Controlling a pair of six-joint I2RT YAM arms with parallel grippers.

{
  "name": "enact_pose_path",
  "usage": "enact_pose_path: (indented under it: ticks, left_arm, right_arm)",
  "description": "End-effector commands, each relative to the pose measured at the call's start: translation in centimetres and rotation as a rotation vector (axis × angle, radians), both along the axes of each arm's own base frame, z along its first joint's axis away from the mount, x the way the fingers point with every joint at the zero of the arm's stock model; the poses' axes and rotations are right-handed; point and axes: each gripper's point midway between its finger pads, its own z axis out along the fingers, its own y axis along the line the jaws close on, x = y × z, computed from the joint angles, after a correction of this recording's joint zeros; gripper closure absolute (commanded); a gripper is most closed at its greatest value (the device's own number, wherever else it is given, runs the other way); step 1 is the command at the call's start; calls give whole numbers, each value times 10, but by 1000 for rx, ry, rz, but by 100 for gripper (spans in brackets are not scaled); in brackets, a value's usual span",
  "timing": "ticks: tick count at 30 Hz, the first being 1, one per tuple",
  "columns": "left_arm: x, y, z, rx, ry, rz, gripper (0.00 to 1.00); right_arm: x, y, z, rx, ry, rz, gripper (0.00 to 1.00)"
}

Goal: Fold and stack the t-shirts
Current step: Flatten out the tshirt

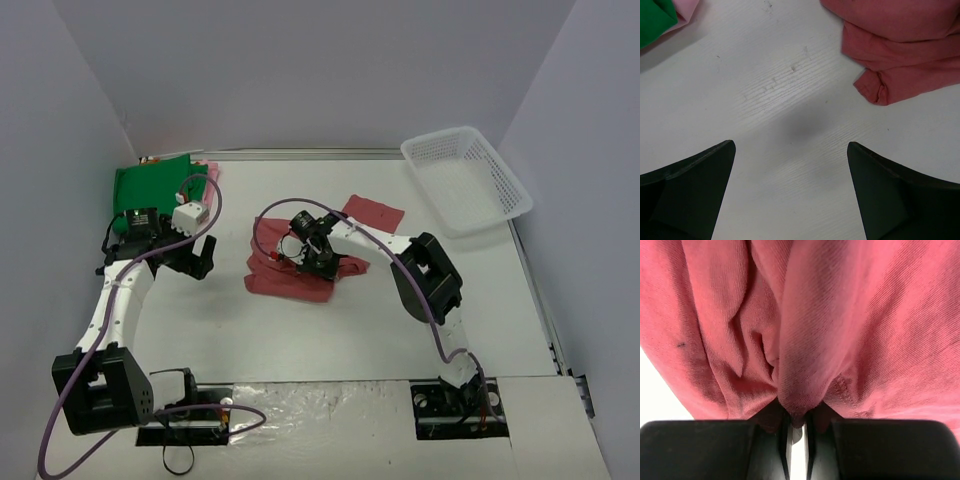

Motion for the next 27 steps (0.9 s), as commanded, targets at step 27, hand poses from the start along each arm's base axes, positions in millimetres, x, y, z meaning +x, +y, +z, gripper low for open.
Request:
enact_pose_path:
  ticks: [27]
  left_arm:
    - [-12, -88, 8, -282, 99, -299, 6]
  right_arm:
    - [43, -127, 88, 434, 180, -435, 100]
